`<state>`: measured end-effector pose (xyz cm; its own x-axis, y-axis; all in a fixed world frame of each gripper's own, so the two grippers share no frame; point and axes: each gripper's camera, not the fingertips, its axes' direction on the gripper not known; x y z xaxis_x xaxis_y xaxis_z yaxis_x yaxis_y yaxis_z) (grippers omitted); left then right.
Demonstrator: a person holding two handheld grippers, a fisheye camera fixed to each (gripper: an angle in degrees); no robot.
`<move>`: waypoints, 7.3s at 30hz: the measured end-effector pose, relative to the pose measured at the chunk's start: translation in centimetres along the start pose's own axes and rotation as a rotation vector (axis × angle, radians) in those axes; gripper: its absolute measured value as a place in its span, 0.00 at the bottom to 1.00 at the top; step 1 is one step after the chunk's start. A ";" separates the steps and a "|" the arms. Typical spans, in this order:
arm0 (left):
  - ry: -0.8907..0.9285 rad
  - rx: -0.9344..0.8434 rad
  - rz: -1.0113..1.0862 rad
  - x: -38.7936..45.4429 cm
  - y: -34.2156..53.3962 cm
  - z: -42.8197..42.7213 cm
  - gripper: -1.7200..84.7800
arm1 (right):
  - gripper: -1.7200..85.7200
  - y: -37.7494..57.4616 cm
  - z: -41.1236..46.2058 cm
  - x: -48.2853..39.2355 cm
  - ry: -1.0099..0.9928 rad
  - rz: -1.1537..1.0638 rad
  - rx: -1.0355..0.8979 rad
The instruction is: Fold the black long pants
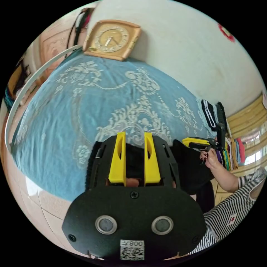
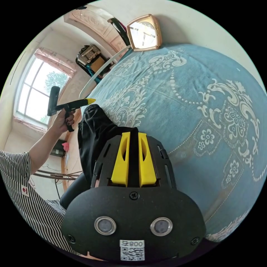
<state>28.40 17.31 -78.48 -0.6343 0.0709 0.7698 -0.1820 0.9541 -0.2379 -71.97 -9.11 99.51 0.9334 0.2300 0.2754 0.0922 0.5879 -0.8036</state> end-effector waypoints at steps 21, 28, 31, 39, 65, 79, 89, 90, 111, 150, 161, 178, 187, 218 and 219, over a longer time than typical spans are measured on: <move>0.021 0.083 -0.150 -14.3 9.8 -6.4 0.05 | 0.02 0.3 -1.8 2.0 -0.107 0.073 0.036; -0.024 -0.073 -0.148 -16.4 9.7 -5.0 0.12 | 0.02 0.9 -1.3 2.6 -0.138 0.089 0.032; 0.063 -0.099 -0.174 -17.6 10.2 -5.4 0.09 | 0.02 1.4 -1.5 2.8 -0.140 0.093 0.039; 0.108 0.139 -0.270 -19.1 14.7 -11.1 0.04 | 0.02 3.6 -2.6 4.0 -0.137 0.155 0.130; 0.019 -0.034 -0.037 2.2 16.0 -12.4 0.02 | 0.02 14.2 1.4 2.5 0.136 0.073 -0.053; -0.032 -0.099 0.015 16.9 19.0 -17.9 0.02 | 0.02 30.1 -0.7 -2.9 0.291 0.047 -0.121; -0.096 -0.226 0.184 31.8 16.3 -20.5 0.02 | 0.02 43.5 2.7 -3.6 0.519 0.053 -0.292; -0.097 -0.291 0.194 32.6 16.3 -19.4 0.02 | 0.02 44.6 3.0 -3.5 0.528 0.053 -0.282; 0.150 -0.331 0.414 68.1 8.6 -20.0 0.02 | 0.03 81.5 -8.4 11.8 0.202 0.782 0.382; 0.165 -0.702 1.169 142.7 7.6 -3.7 0.03 | 0.06 118.2 -4.0 31.4 0.247 0.992 0.494; 0.278 -0.605 1.070 149.6 -1.0 -3.7 0.10 | 0.11 124.3 -2.9 33.4 0.140 1.070 0.728; 0.024 -0.656 1.161 163.4 -9.3 8.2 0.12 | 0.13 124.9 -0.9 36.7 0.011 1.139 0.748; 0.019 -0.655 1.211 162.4 -9.3 8.5 0.05 | 0.08 122.6 -1.7 36.8 0.009 1.132 0.713; 0.418 -0.442 1.098 128.7 -20.6 -2.9 0.04 | 0.06 99.1 -11.7 22.1 -0.059 0.572 0.816; 0.431 -0.435 1.092 127.4 -20.9 -3.2 0.04 | 0.06 97.2 -11.7 21.1 -0.081 0.534 0.803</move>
<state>-46.20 7.35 26.42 0.0146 0.8957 0.4444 0.5985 0.3482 -0.7215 -39.25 43.82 21.09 0.7540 0.6558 0.0380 -0.6299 0.7382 -0.2415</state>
